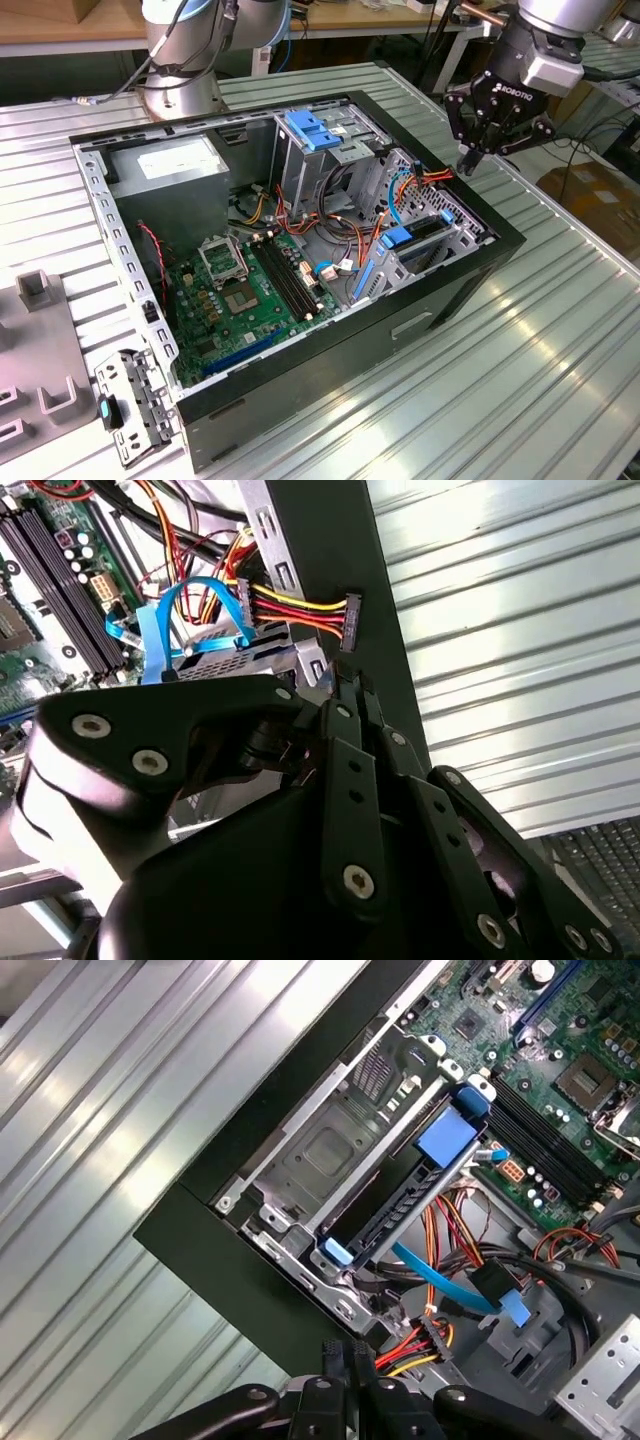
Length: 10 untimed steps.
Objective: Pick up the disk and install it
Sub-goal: 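Insert the first disk wire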
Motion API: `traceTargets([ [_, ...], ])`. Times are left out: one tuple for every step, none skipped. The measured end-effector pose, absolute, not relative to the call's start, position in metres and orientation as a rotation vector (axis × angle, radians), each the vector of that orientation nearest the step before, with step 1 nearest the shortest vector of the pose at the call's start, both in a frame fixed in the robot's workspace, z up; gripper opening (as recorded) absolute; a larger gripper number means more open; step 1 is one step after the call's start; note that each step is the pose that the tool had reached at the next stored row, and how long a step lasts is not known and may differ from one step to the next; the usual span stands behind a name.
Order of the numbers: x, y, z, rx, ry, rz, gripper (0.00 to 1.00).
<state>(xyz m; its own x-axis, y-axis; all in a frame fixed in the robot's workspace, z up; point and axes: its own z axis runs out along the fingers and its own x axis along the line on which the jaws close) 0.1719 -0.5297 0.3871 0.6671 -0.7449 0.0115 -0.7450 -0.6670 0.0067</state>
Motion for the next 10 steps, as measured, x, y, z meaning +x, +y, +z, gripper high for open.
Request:
traceTargets([
  [0.1725, -0.5275, 0.3857, 2.863, -1.268, 0.012, 0.19],
  [0.1729, -0.5247, 0.3845, 2.865, -1.263, 0.012, 0.19],
  [0.1729, -0.5226, 0.3831, 2.870, -1.252, 0.012, 0.25],
  [0.1729, -0.5218, 0.3821, 2.875, -1.239, 0.012, 0.25],
  [0.1730, -0.5216, 0.3812, 2.884, -1.219, 0.012, 0.25],
  [0.1730, -0.5216, 0.3805, 2.896, -1.192, 0.012, 0.25],
  [0.1730, -0.5216, 0.3797, 2.908, -1.162, 0.013, 0.25],
  [0.1732, -0.5216, 0.3791, 2.916, -1.141, 0.013, 0.25],
  [0.1744, -0.5215, 0.3785, 2.924, -1.122, 0.013, 0.25],
  [0.1755, -0.5211, 0.3782, 2.927, -1.114, 0.013, 0.25],
])
